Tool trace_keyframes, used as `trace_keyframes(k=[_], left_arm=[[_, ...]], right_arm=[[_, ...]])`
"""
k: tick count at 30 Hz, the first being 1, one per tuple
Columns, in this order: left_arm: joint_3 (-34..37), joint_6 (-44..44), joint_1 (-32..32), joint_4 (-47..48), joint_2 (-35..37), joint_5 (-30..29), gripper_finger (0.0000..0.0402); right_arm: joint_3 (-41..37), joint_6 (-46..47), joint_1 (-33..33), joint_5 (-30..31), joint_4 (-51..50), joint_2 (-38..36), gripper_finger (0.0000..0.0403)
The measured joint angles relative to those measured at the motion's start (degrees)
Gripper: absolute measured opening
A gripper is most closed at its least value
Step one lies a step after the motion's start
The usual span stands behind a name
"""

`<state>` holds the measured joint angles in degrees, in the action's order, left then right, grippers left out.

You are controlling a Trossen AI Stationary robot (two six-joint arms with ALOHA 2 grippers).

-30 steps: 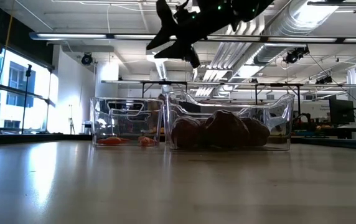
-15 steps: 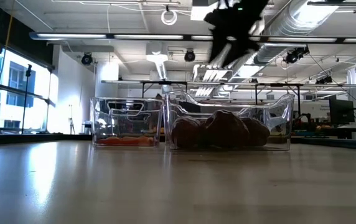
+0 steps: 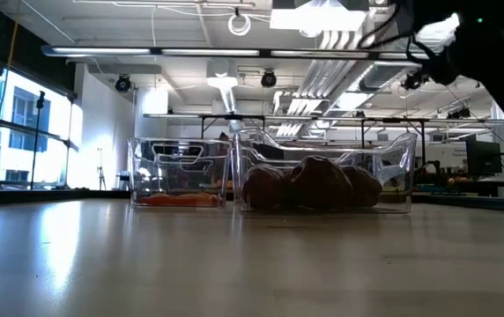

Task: Sort produce into baskets
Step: Put the orange chili pepper into the top left transparent bin

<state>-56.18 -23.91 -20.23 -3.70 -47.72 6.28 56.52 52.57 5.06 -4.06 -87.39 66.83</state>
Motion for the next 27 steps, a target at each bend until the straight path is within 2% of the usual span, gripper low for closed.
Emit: trace_keyframes(k=[9,18,27], left_arm=[[0.00,0.18,0.00,0.00,0.00,0.00,0.0167],[-0.01,0.11,0.00,0.00,0.00,0.00,0.0167],[-0.02,-0.06,0.00,0.00,0.00,-0.02,0.0167]], right_arm=[[-9.46,-12.10,4.04,-3.22,1.67,8.01,0.0224],[-10.68,-22.02,5.61,-0.19,3.28,17.79,0.0224],[-10.61,-29.05,5.53,2.51,6.26,18.73,0.0224]])
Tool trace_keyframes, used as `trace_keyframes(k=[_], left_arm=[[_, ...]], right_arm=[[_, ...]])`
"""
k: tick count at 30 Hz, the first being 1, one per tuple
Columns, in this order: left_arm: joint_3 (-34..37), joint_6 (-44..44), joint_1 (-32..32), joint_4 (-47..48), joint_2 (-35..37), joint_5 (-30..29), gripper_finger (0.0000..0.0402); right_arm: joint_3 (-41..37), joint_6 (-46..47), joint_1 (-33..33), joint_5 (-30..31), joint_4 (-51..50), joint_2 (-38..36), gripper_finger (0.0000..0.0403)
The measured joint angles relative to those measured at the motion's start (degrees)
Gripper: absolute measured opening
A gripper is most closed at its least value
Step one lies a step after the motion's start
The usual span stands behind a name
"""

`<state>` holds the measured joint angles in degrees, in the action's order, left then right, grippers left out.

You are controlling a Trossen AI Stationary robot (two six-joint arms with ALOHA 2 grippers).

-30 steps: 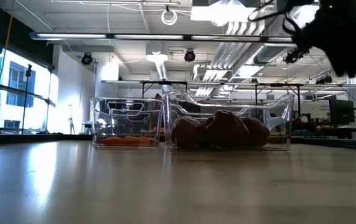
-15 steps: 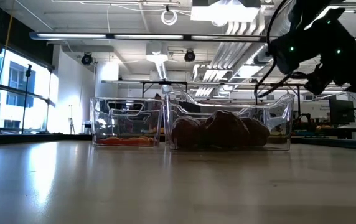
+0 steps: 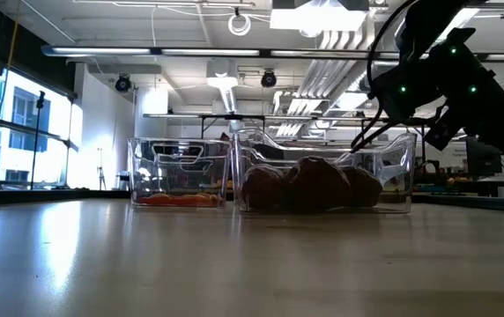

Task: Sort produce into baskets
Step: Put the orange chili pepper into the top left transparent bin

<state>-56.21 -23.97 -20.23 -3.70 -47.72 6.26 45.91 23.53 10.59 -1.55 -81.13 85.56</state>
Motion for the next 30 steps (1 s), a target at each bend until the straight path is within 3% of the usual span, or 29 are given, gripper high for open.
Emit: trace_keyframes(k=[9,20,30], left_arm=[[0.00,-0.52,0.02,0.00,-0.02,0.00,0.0167],[0.00,-1.00,0.00,0.00,0.00,-1.03,0.0167],[-0.02,-1.44,0.00,-0.02,-0.02,-1.13,0.0167]], right_arm=[[-1.98,-4.33,-0.09,-0.25,5.81,0.00,0.0224],[-2.71,-7.69,1.11,2.32,5.46,0.00,0.0224],[-1.52,-1.07,1.55,3.06,7.35,4.28,0.0219]])
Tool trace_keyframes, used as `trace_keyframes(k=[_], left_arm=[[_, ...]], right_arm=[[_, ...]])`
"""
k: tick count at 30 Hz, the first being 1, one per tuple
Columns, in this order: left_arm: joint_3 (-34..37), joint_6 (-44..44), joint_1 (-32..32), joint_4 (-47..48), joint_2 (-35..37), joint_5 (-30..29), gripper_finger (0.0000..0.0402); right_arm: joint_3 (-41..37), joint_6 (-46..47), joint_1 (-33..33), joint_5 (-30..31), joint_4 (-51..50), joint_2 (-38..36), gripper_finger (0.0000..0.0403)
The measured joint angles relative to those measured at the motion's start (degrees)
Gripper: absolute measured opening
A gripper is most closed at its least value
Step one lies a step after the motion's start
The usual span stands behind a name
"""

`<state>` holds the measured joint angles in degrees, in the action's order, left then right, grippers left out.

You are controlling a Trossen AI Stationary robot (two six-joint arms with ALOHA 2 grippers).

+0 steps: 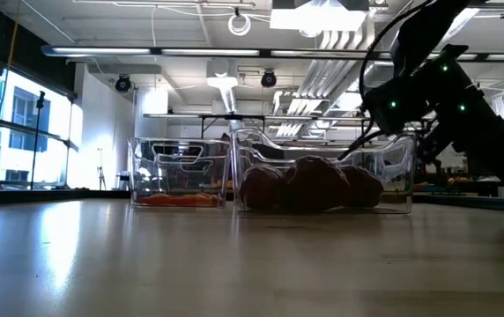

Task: Sort produce into baskets
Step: Put the orange chili pepper into the top left transparent bin

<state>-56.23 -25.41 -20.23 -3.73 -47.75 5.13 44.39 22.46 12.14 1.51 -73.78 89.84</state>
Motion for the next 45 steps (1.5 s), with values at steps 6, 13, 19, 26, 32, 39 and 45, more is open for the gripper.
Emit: trace_keyframes(k=[6,13,19,26,32,39,45], left_arm=[[0.00,0.02,0.00,0.02,0.00,-0.09,0.0167],[0.00,0.07,0.00,0.04,0.00,-0.07,0.0167],[0.00,0.14,0.01,0.05,0.00,-0.07,0.0167],[0.00,2.02,0.00,0.03,0.00,-0.22,0.0167],[0.00,2.03,0.00,0.00,0.02,-1.32,0.0167],[0.00,0.67,0.00,-0.08,0.02,-1.41,0.0167],[0.00,0.19,0.00,-0.49,-0.02,-1.43,0.0167]], right_arm=[[6.44,-0.87,-0.02,1.65,-3.84,-3.14,0.0189],[19.19,6.78,-0.83,7.24,-10.60,-7.75,0.0145],[19.83,37.27,-11.65,10.92,-14.83,-13.46,0.0059],[11.58,71.43,-33.63,4.36,-6.14,-11.56,0.0007],[5.87,91.89,-39.95,4.91,-6.45,-5.83,0.0001],[0.04,102.13,-38.32,7.52,-6.83,-2.23,0.0000],[-1.61,102.25,-36.47,9.58,-4.51,0.20,0.0000]])
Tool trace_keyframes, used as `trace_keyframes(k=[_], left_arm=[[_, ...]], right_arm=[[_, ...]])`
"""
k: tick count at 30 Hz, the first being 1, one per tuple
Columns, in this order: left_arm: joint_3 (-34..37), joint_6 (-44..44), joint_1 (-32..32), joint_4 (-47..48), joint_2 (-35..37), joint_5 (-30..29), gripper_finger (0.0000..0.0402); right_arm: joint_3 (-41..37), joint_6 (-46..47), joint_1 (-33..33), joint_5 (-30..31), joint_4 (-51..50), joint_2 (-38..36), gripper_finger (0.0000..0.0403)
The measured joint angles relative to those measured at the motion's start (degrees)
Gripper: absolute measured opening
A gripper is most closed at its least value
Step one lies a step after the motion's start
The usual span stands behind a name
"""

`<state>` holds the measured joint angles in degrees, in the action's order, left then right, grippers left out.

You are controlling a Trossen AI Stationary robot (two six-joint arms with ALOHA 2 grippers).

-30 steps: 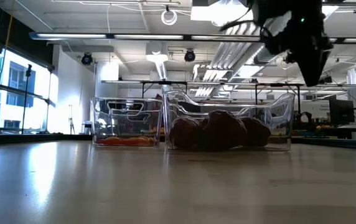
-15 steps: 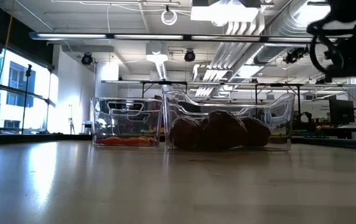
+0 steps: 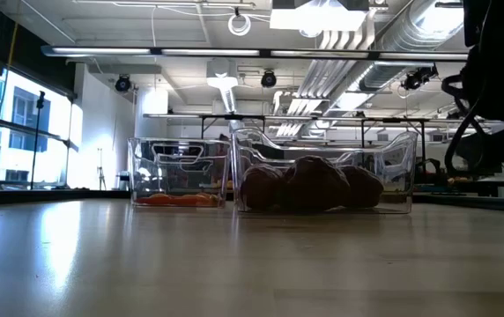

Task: Sort produce into baskets
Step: Put the orange chili pepper into the top left transparent bin

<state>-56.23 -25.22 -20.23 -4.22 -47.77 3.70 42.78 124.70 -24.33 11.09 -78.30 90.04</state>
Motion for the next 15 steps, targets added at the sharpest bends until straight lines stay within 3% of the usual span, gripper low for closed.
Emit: trace_keyframes(k=[5,12,15], left_arm=[[0.00,-0.20,0.00,-0.46,0.00,-0.04,0.0167],[0.00,-0.23,0.00,-0.45,0.00,-0.17,0.0167],[0.00,-0.23,0.00,-0.43,0.00,-0.46,0.0167]], right_arm=[[0.07,0.46,2.65,0.48,0.51,2.03,0.0000],[0.25,1.46,4.67,1.08,9.21,6.65,0.0000],[0.27,1.36,4.54,1.58,6.88,8.90,0.0000]])
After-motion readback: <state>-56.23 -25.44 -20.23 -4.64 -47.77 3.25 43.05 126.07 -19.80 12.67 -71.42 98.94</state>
